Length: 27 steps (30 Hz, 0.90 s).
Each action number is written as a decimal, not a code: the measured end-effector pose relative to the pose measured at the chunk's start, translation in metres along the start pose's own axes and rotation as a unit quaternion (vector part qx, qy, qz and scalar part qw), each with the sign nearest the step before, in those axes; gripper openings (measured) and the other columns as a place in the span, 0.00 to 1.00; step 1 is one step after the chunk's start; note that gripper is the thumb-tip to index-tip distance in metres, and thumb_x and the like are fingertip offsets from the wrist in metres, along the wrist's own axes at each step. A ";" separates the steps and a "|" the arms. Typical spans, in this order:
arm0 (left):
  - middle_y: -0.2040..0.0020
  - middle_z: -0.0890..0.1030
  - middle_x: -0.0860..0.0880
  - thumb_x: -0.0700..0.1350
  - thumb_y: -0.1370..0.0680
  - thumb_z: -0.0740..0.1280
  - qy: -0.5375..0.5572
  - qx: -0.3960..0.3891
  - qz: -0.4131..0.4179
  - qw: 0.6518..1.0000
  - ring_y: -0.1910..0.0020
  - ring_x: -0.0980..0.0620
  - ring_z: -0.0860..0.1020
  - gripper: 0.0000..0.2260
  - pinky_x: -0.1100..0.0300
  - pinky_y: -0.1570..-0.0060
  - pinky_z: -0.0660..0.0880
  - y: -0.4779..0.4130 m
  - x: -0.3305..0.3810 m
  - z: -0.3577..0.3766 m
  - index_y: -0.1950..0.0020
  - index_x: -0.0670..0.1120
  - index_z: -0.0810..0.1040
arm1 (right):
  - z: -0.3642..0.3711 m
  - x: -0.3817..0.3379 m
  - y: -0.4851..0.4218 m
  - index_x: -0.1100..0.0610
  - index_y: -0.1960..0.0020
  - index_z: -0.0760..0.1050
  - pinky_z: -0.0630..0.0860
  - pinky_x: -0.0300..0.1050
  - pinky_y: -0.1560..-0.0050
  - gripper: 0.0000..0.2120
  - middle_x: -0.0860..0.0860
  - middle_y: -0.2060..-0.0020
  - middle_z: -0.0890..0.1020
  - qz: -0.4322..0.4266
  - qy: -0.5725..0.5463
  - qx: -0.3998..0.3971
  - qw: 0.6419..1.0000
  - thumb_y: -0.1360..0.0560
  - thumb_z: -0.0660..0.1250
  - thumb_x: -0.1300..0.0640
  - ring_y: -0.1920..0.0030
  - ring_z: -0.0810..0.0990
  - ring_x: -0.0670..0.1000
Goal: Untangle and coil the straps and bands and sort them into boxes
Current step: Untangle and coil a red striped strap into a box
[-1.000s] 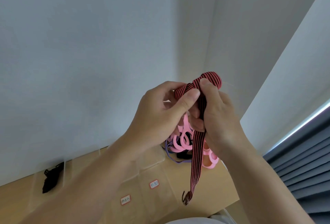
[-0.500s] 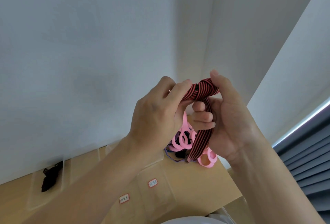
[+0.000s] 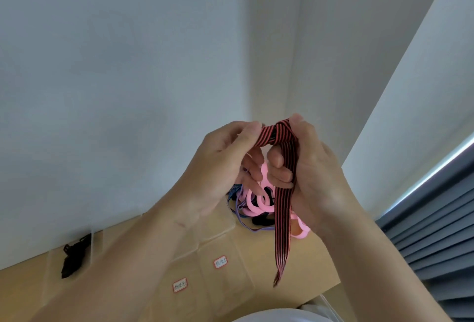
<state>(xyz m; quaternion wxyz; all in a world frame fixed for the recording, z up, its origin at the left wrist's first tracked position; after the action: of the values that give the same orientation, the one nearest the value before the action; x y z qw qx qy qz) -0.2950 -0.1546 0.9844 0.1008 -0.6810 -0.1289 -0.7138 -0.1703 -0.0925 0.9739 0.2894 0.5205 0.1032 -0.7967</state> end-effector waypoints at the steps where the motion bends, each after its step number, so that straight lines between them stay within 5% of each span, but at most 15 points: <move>1: 0.60 0.76 0.42 0.48 0.17 0.63 0.012 0.013 0.005 1.000 0.67 0.48 0.77 0.15 0.56 0.71 0.78 0.000 0.001 0.000 0.41 0.37 0.80 | 0.001 0.002 0.000 0.54 0.69 0.74 0.55 0.49 0.71 0.25 0.55 0.72 0.67 -0.011 0.030 0.000 0.999 0.17 0.57 0.44 0.73 0.58 0.52; 5: 0.60 0.82 0.47 0.41 0.18 0.68 -0.078 0.071 0.102 0.989 0.66 0.50 0.82 0.06 0.53 0.65 0.82 -0.001 0.005 0.002 0.42 0.42 0.81 | 0.003 0.000 0.002 0.56 0.69 0.74 0.55 0.50 0.70 0.26 0.57 0.73 0.67 -0.014 0.039 0.030 0.999 0.16 0.56 0.45 0.74 0.59 0.52; 9: 0.56 0.84 0.53 0.47 0.21 0.69 -0.219 0.119 0.225 0.942 0.59 0.52 0.84 0.09 0.48 0.59 0.83 0.001 0.000 0.012 0.41 0.51 0.80 | 0.003 -0.005 0.001 0.56 0.69 0.75 0.56 0.42 0.76 0.26 0.53 0.74 0.68 0.025 -0.050 0.028 0.998 0.17 0.58 0.45 0.76 0.59 0.49; 15: 0.54 0.78 0.46 0.34 0.23 0.69 -0.401 0.149 0.418 0.801 0.58 0.50 0.79 0.12 0.55 0.61 0.78 0.000 -0.002 0.023 0.40 0.41 0.82 | 0.000 -0.001 0.000 0.54 0.65 0.70 0.58 0.38 0.79 0.28 0.50 0.74 0.67 0.124 -0.067 -0.006 0.990 0.22 0.57 0.31 0.77 0.61 0.46; 19: 0.49 0.79 0.44 0.31 0.24 0.68 -0.445 0.089 0.465 0.760 0.58 0.45 0.80 0.16 0.50 0.62 0.79 0.003 -0.008 0.026 0.38 0.44 0.79 | -0.002 -0.004 0.003 0.52 0.65 0.70 0.59 0.38 0.78 0.26 0.49 0.75 0.65 0.157 -0.050 -0.012 0.986 0.23 0.59 0.31 0.77 0.60 0.46; 22: 0.45 0.79 0.46 0.30 0.23 0.68 -0.410 0.073 0.444 0.794 0.52 0.51 0.79 0.17 0.57 0.55 0.78 0.008 -0.004 0.019 0.37 0.44 0.80 | -0.001 -0.004 0.005 0.55 0.61 0.73 0.60 0.39 0.78 0.24 0.50 0.75 0.64 0.129 -0.036 -0.022 0.991 0.20 0.58 0.37 0.77 0.59 0.47; 25: 0.47 0.79 0.51 0.37 0.24 0.70 -0.251 0.070 0.265 0.928 0.52 0.53 0.79 0.19 0.61 0.56 0.77 0.017 0.001 0.012 0.35 0.50 0.76 | 0.000 -0.005 0.007 0.57 0.60 0.75 0.61 0.40 0.77 0.23 0.50 0.74 0.64 0.075 -0.013 -0.025 0.997 0.19 0.58 0.40 0.75 0.58 0.49; 27: 0.55 0.82 0.53 0.46 0.23 0.74 -0.126 0.065 0.136 0.980 0.60 0.55 0.81 0.13 0.65 0.60 0.76 0.022 0.007 0.015 0.39 0.48 0.79 | 0.001 -0.005 0.008 0.57 0.60 0.74 0.62 0.42 0.75 0.22 0.51 0.74 0.66 0.045 0.014 -0.031 0.998 0.18 0.57 0.42 0.75 0.60 0.49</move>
<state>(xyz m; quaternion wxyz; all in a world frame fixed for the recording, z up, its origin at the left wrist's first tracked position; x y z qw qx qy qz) -0.2742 -0.1704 0.9931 0.2242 -0.7688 -0.0930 -0.5917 -0.1647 -0.0974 0.9799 0.3393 0.5268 0.1081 -0.7718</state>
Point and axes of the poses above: each hand's wrist, its own y-axis away from the middle knuckle, its own z-axis out of the palm, x = y × z, the point moved 2 cm from there along -y, towards the middle knuckle
